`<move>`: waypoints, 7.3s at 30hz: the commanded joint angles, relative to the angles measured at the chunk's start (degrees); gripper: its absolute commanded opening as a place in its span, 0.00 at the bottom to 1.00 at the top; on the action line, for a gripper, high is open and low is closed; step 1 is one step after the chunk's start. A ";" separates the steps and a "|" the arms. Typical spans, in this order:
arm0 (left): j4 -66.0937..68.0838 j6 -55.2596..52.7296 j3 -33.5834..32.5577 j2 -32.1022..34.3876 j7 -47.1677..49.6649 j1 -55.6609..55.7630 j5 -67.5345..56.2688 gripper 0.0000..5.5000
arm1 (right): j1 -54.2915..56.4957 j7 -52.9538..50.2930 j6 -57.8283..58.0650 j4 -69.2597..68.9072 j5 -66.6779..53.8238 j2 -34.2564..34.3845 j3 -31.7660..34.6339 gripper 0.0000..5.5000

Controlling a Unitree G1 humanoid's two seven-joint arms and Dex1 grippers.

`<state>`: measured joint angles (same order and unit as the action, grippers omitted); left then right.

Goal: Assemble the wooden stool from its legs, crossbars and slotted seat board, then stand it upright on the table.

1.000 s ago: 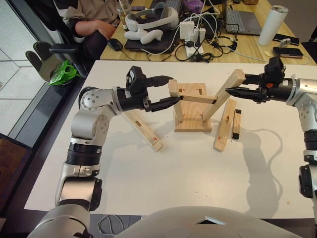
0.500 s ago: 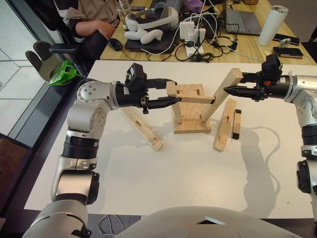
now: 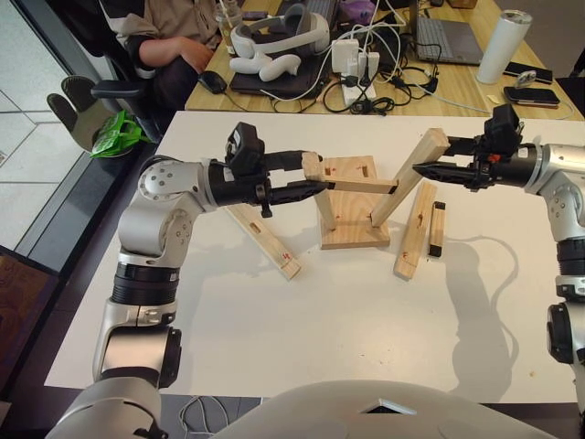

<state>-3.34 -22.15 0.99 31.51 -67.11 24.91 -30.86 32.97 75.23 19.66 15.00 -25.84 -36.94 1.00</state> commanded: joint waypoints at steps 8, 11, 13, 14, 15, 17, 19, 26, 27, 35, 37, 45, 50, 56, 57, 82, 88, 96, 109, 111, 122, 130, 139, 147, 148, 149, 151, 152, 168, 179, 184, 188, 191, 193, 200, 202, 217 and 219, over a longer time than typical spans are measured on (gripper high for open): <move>-2.81 -4.16 -1.83 -0.82 5.26 -6.69 -3.01 0.38 | -8.60 -5.21 4.06 -8.45 -2.47 -0.77 2.34 0.39; -4.39 -4.87 -2.64 -1.78 7.23 -8.64 -4.35 0.38 | -9.94 -6.43 4.62 -9.78 -2.92 -0.66 2.69 0.39; -6.36 -5.44 -3.35 -2.84 9.23 -10.90 -5.67 0.38 | -10.73 -7.46 4.75 -10.61 -3.20 -0.35 2.76 0.39; -7.32 -5.78 -3.74 -3.45 10.23 -12.13 -6.35 0.38 | -11.18 -8.25 4.80 -11.08 -3.29 -0.05 2.92 0.39; -8.16 -6.09 -4.12 -4.06 11.41 -13.31 -6.84 0.38 | -11.54 -9.00 4.74 -11.30 -3.32 0.29 3.02 0.39; -9.07 -6.52 -4.56 -4.88 12.96 -14.67 -7.50 0.38 | -12.45 -10.20 4.75 -12.10 -3.51 0.60 3.15 0.39; -9.81 -6.74 -4.81 -5.50 14.12 -15.98 -7.96 0.39 | -13.42 -11.30 4.89 -12.99 -3.69 0.83 3.24 0.39; -12.20 -6.82 -5.01 -6.56 17.10 -18.73 -8.30 0.39 | -15.80 -14.28 4.84 -15.16 -3.91 1.07 3.03 0.39; -12.70 -6.78 -4.72 -6.53 17.64 -19.00 -8.29 0.39 | -16.09 -14.57 4.81 -15.55 -4.00 1.10 2.98 0.39; -14.45 -6.14 -2.10 -6.86 20.68 -18.25 -7.48 0.39 | -15.79 -14.16 2.87 -15.57 -2.19 -0.19 0.92 0.38; -16.69 -5.43 0.31 -5.80 20.11 -18.29 -5.73 0.39 | -14.63 -13.79 1.83 -15.68 -0.35 -0.69 -1.15 0.38; -21.88 -2.06 6.77 -2.82 19.42 -20.57 0.78 0.38 | -11.37 -13.52 1.74 -16.56 0.79 0.29 -3.68 0.36; -19.86 -1.69 6.84 -3.11 20.80 -19.84 1.90 0.38 | -10.11 -12.83 1.73 -16.63 0.77 0.34 -4.12 0.36; -17.29 -4.16 5.51 -3.89 23.72 -17.76 0.79 0.45 | -7.58 -16.30 2.35 -16.02 -1.17 3.28 -0.79 0.36; -16.82 -4.10 5.10 -4.17 24.12 -17.31 0.61 0.47 | -7.09 -17.09 2.19 -15.75 -1.40 3.88 -0.05 0.42; -19.40 -5.67 -1.17 -8.26 31.28 -17.95 -2.44 0.77 | -11.53 -74.58 23.28 -51.51 -24.02 31.35 -2.55 0.58; -22.70 -7.00 -3.02 -9.05 33.40 -21.22 -5.12 0.77 | -12.84 -75.87 20.92 -48.29 -17.82 31.62 -2.93 0.58; -25.85 -9.15 -8.02 -10.93 36.69 -20.60 -14.14 0.77 | -15.73 -75.50 20.68 -46.51 -11.05 31.20 -6.18 0.58; -25.62 -10.74 -8.17 -11.09 39.28 -16.65 -19.28 0.77 | -17.36 -72.44 14.10 -28.43 10.61 28.06 -17.17 0.58; -25.97 -10.76 -7.54 -11.08 39.20 -16.98 -19.17 0.77 | -16.80 -71.92 13.25 -27.01 11.74 28.41 -16.95 0.58; -28.70 -13.12 -3.65 -10.83 38.15 -17.28 -21.00 0.77 | -14.71 -70.66 8.27 -15.17 16.91 32.14 -17.19 0.58; -30.14 -13.44 -1.45 -11.03 38.30 -18.03 -20.68 0.77 | -9.89 -69.40 5.66 -7.57 19.36 36.26 -17.12 0.58; -24.55 -11.29 -5.81 -12.19 44.93 -14.11 -16.46 0.77 | -4.54 -61.94 6.96 -24.95 9.30 36.84 -9.46 0.58; -18.01 -11.30 -10.02 -15.22 52.56 -9.71 -15.21 0.77 | -7.81 -59.56 20.00 -22.29 8.14 32.59 -11.85 0.58; -15.89 -12.03 -10.68 -16.71 55.19 -8.42 -15.55 0.77 | -10.58 -58.87 22.33 -20.72 8.90 31.51 -14.08 0.58; -14.26 -13.01 -10.97 -18.14 57.51 -7.52 -16.02 0.77 | -12.48 -58.75 23.24 -19.67 9.72 30.88 -15.63 0.58; -11.77 -14.08 -10.60 -20.54 61.49 -6.50 -15.04 0.77 | -14.40 -59.83 23.39 -18.87 11.33 31.08 -16.80 0.58; -11.11 -14.11 -10.51 -21.47 62.86 -6.31 -14.36 0.77 | -14.48 -60.49 22.62 -18.91 11.81 31.80 -16.83 0.58; 1.39 -14.78 -5.86 -22.43 70.15 -1.86 3.56 0.77 | -7.30 -64.84 10.88 -20.90 10.17 44.42 -10.70 0.58; -7.07 -11.84 -11.18 -21.79 76.71 -3.90 11.93 0.77 | 10.71 -67.20 13.51 -21.62 -9.64 22.51 24.85 0.58; -9.98 -13.89 -11.27 -23.94 77.32 -3.48 12.60 0.77 | -0.76 -68.09 10.12 -12.74 -1.69 18.23 24.65 0.58; -10.92 -15.18 -6.99 -28.43 76.93 -4.54 12.76 0.77 | -7.64 -65.93 8.98 -10.93 1.04 22.87 17.88 0.58; -8.89 -14.91 -8.04 -26.94 75.78 -2.64 13.69 0.77 | -9.38 -63.42 9.13 -12.56 0.98 24.93 13.65 0.58; -7.30 -14.23 -9.35 -25.44 75.22 -1.26 14.36 0.77 | -10.32 -61.84 9.77 -14.02 0.50 25.83 11.48 0.58; -4.78 -13.59 -11.40 -22.13 73.52 0.08 16.39 0.77 | -17.01 -56.00 15.92 -25.08 -4.34 28.57 3.13 0.58; -4.82 -13.61 -11.80 -21.70 73.27 -0.25 16.61 0.77 | -18.19 -55.09 17.46 -27.14 -5.38 28.31 1.88 0.58; -19.56 -17.38 -20.15 -12.73 64.47 -1.60 9.72 0.52 | -7.21 -62.15 18.03 -38.44 -13.35 26.42 12.74 0.27; -21.85 -21.34 -22.61 -9.58 63.69 2.88 6.38 0.45 | -3.39 -63.71 19.01 -38.85 -14.68 26.17 13.08 0.20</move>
<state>-22.79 -39.63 -19.69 19.10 -2.68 23.27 -21.45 26.15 12.81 37.34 -22.86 -39.14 -10.15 13.84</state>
